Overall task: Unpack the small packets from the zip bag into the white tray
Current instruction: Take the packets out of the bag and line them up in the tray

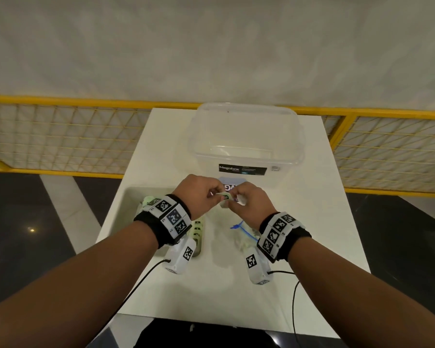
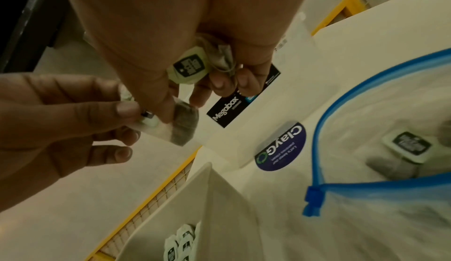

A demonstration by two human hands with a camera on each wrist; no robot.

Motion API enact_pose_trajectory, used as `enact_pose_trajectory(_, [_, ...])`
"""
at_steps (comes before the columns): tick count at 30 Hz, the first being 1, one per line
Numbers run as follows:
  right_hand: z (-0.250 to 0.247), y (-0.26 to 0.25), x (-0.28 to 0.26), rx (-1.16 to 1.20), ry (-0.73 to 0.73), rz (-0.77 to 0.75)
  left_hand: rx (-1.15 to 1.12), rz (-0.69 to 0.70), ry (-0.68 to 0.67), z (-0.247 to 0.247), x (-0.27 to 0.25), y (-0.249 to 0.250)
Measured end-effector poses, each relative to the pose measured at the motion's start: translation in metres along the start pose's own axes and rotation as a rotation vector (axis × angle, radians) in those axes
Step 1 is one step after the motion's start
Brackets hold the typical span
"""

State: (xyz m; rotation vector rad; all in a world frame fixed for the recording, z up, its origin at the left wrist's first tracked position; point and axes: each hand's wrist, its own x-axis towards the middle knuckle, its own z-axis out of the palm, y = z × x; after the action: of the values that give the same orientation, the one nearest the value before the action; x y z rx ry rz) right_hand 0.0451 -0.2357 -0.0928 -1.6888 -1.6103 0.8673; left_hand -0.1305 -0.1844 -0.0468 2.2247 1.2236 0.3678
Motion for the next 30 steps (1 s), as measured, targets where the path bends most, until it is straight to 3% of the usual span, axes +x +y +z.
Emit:
enact_pose_trajectory(6, [0.028,-0.028,0.015,-0.05,-0.101,0.024,0.196,-0.022,-0.104,-0.044,-0.006,-0.026])
enact_pose_trajectory(10, [0.046,-0.042,0.024,0.039,-0.102,0.049,0.256,-0.004,-0.098,-0.076,-0.006,-0.054])
enact_pose_trajectory(15, [0.062,-0.052,0.031,0.137,-0.078,0.149,0.434,-0.131,-0.154,-0.108,-0.002,-0.11])
enact_pose_trajectory(18, [0.069,-0.056,0.032,0.118,-0.098,0.203,0.603,-0.208,-0.349,-0.104,-0.003,-0.139])
enact_pose_trajectory(23, [0.086,-0.053,0.027,0.148,-0.135,0.207,0.726,-0.226,-0.712,-0.07,0.001,-0.17])
enact_pose_trajectory(27, [0.091,-0.053,0.021,0.173,-0.136,0.244,0.841,-0.19,-0.749,-0.049,0.012,-0.202])
enact_pose_trajectory(30, [0.095,-0.053,0.018,0.268,-0.147,0.327,0.858,-0.155,-0.66,-0.046,0.011,-0.202])
